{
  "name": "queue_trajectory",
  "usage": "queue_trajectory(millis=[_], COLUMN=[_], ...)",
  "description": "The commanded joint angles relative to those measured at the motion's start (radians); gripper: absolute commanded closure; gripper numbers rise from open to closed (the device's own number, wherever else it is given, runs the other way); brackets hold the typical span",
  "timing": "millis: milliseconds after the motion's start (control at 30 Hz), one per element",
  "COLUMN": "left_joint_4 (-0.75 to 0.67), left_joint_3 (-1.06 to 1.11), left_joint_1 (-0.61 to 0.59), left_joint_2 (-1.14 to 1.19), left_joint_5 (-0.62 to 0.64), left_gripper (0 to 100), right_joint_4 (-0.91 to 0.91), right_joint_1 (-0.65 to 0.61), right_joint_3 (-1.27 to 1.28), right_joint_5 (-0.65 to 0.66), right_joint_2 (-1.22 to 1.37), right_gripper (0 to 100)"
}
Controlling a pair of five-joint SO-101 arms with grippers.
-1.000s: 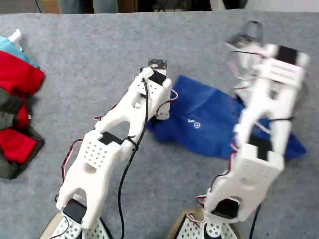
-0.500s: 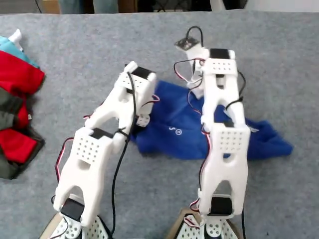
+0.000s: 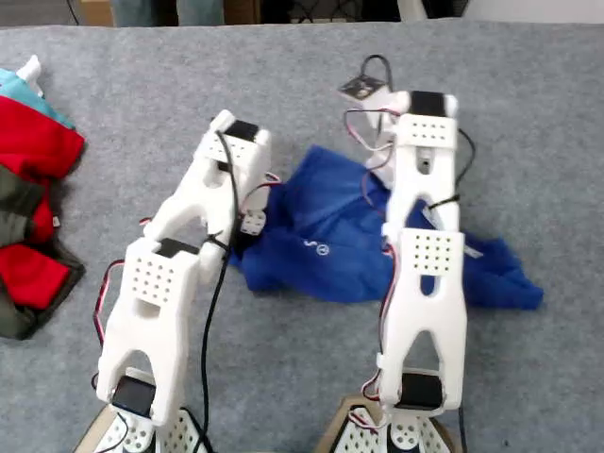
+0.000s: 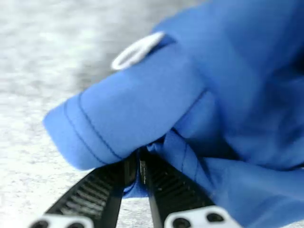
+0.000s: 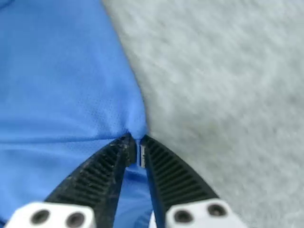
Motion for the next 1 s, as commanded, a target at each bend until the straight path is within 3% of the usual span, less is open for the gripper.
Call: queue_trajectory(millis=[0,133,333,567,833,967], left_joint_4=[0.006,0.006,0.006,-0.003,-0.107,-0.144], left_joint_3=[0.022,0.061,0.15,0.458,0.822,0.947], left_joint_1=[-0.088,-0.108,-0.07,0.036,0.067,0.062], left_joint_2=[0.04,0.04,-0.037,-0.276,-0.597,-0.698], left_joint_5=[0.0,-0.041,-0.199,-0.451,-0.548,-0.548], left_gripper=[97,97,97,97,97,97], right_joint_4=[0.011,0.011,0.011,0.003,-0.058,-0.052], right_joint_1=[0.097,0.195,0.319,0.359,0.331,0.302], right_joint_3=[0.005,0.101,0.386,0.773,0.92,0.918], right_joint_5=[0.015,0.026,0.17,0.341,0.353,0.351], right_joint_2=[-0.025,-0.085,-0.252,-0.533,-0.676,-0.708], right_gripper=[98.5,98.5,98.5,97.6,75.3,72.6])
